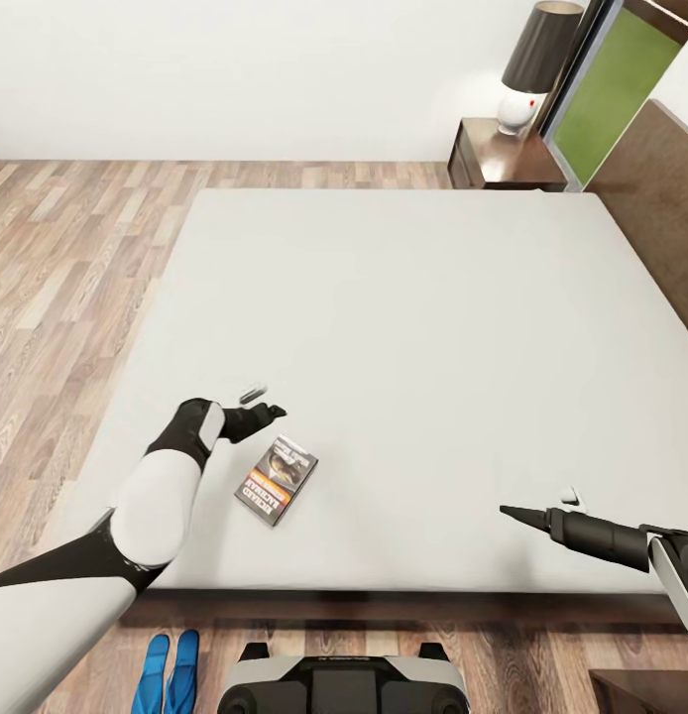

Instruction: In the bedroom, move the book from the bed onto either nightstand, and place the two sandals side by side next to the bed.

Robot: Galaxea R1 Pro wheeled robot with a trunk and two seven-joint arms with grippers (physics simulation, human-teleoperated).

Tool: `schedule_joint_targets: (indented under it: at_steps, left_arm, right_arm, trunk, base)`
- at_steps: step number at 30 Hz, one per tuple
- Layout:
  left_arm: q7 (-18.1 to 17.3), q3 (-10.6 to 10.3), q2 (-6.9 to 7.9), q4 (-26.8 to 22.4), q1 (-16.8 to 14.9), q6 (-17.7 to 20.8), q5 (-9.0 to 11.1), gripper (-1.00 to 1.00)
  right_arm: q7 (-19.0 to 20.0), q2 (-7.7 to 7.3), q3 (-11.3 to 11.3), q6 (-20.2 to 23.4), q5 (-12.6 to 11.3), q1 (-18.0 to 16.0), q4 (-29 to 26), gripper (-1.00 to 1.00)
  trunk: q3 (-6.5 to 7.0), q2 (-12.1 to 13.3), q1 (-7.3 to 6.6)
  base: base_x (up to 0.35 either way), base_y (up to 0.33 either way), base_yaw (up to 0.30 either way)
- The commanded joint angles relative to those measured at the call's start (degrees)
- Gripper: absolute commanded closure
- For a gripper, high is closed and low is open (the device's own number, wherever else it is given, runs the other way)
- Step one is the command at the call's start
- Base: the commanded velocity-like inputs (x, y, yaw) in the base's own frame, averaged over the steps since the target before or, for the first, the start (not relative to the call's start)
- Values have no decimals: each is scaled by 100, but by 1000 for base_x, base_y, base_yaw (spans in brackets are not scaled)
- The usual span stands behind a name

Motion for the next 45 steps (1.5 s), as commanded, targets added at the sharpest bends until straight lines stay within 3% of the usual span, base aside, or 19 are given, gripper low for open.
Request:
schedule_joint_targets:
  at_steps: [1,26,40,45]
  left_arm:
    - [-43,39,-14,-16,-5,14,-62,-100]
    - [-44,36,11,-76,-5,-23,-71,-100]
    - [-37,40,19,-82,-7,-352,-71,-100]
    - [-35,40,19,-82,-6,-356,-71,-100]
  right_arm:
    - [5,-2,1,38,-23,-2,0,-100]
    - [5,-2,2,38,-22,0,0,-100]
    - [5,-2,2,38,-23,-2,0,-100]
    - [5,-2,2,38,-24,2,0,-100]
  trunk:
    - [-5,-5,2]
    - [-5,-5,2]
    - [-5,-5,2]
    - [-95,-206,111]
  base:
    - [0,0,0]
    - [0,0,0]
    - [0,0,0]
    - [0,0,0]
